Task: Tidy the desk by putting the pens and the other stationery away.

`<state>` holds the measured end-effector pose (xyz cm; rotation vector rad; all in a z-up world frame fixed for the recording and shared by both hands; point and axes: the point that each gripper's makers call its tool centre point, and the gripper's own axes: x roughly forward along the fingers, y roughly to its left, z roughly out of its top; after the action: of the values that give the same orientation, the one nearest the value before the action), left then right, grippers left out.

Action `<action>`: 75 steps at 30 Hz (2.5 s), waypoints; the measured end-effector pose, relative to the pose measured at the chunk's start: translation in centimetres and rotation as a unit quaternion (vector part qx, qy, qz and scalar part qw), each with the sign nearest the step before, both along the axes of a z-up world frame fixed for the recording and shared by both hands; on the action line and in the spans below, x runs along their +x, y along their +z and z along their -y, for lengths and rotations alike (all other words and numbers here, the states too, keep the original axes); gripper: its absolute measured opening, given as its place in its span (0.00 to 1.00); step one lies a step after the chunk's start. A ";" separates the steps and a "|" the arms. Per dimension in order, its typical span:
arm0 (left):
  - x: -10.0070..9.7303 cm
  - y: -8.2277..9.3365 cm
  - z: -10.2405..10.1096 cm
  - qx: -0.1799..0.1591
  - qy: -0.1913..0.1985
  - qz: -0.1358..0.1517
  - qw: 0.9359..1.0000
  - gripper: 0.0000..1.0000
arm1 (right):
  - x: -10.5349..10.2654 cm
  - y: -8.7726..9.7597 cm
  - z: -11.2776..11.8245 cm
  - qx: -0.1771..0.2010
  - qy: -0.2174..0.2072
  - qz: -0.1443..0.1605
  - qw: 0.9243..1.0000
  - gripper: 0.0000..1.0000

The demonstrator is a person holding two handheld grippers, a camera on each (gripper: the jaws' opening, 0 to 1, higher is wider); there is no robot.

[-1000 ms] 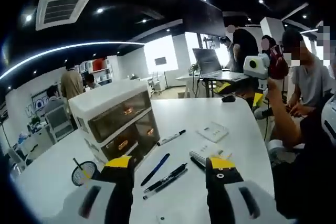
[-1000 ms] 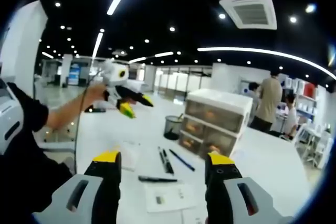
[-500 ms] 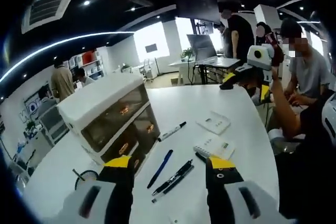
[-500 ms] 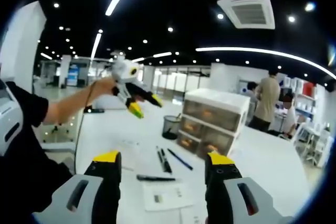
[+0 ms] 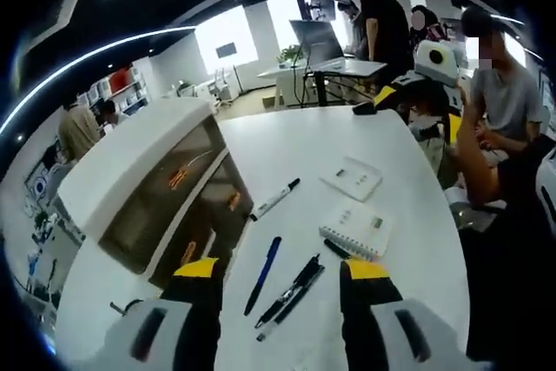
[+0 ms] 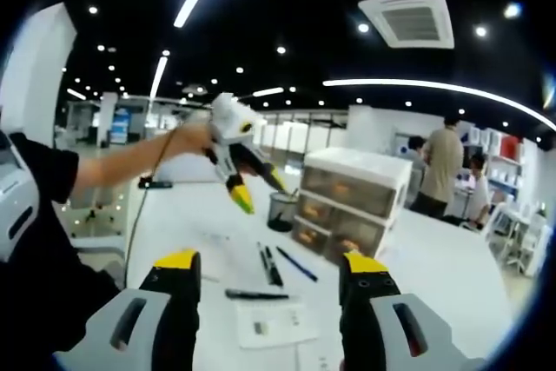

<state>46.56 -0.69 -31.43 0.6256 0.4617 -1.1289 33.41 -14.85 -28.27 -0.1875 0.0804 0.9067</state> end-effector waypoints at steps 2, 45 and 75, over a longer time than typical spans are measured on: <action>0.2 -0.4 0.5 0.014 -0.007 -0.006 1.000 0.54 | -0.1 0.0 0.1 0.000 0.002 0.000 1.000 0.61; 3.0 -9.2 3.9 0.152 -0.016 -0.074 0.985 0.39 | -0.2 -1.0 1.0 -0.013 0.009 -0.005 1.000 0.62; 5.6 -13.9 3.9 0.190 -0.005 -0.117 0.975 0.22 | 0.2 -1.5 1.7 -0.013 0.003 -0.011 1.000 0.61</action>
<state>52.17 -4.59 -45.34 0.8310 0.8912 -1.1382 33.60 -16.54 -29.82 -0.2020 0.1127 0.9142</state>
